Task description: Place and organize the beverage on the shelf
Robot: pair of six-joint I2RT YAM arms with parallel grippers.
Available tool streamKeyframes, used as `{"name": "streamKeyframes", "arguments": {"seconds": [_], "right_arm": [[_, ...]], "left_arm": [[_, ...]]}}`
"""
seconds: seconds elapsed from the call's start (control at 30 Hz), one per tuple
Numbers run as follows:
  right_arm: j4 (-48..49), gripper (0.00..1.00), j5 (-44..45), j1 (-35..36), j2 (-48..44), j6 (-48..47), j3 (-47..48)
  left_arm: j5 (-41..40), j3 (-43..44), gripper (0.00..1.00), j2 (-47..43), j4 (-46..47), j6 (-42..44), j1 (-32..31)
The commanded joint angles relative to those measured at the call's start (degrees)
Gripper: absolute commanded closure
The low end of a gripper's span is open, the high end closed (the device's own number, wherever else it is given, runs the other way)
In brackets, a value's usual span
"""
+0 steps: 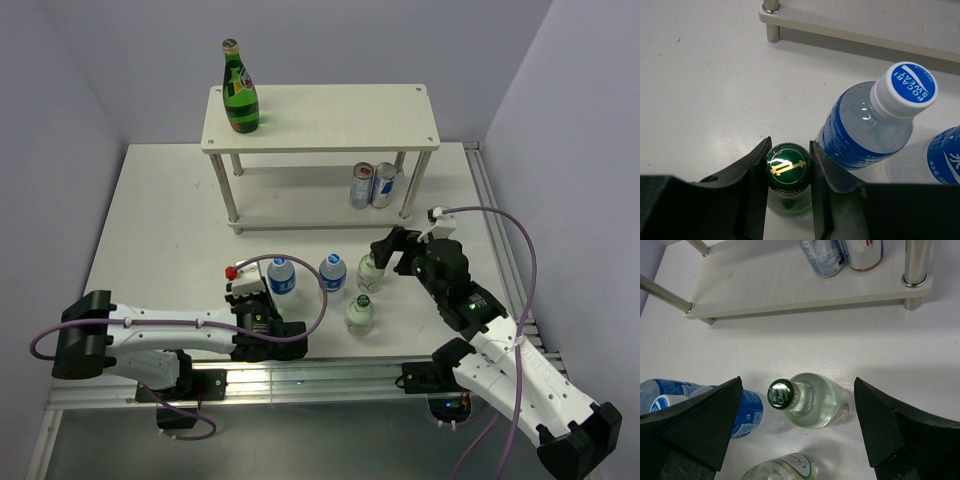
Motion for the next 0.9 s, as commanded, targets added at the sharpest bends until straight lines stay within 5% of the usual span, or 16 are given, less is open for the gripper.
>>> {"name": "streamKeyframes", "arguments": {"seconds": [0.0, 0.43, 0.7, 0.87], "right_arm": [[1.61, 0.01, -0.27, 0.37, 0.23, 0.05, 0.23], [1.69, 0.01, -0.53, 0.37, -0.12, 0.23, 0.14], [1.69, 0.01, -0.45, 0.37, 0.05, 0.23, 0.14], [1.78, 0.01, -0.45, 0.45, 0.05, 0.32, 0.14]], "left_arm": [[-0.65, 2.71, 1.0, 2.32, -6.82, -7.09, -0.69], [-2.23, 17.12, 1.0, -5.58, -9.39, 8.52, -2.1], [-3.2, 35.41, 1.0, -8.13, -1.67, 39.18, -2.01], [-1.28, 37.09, 1.0, -12.09, 24.9, 68.71, 0.8]]}}
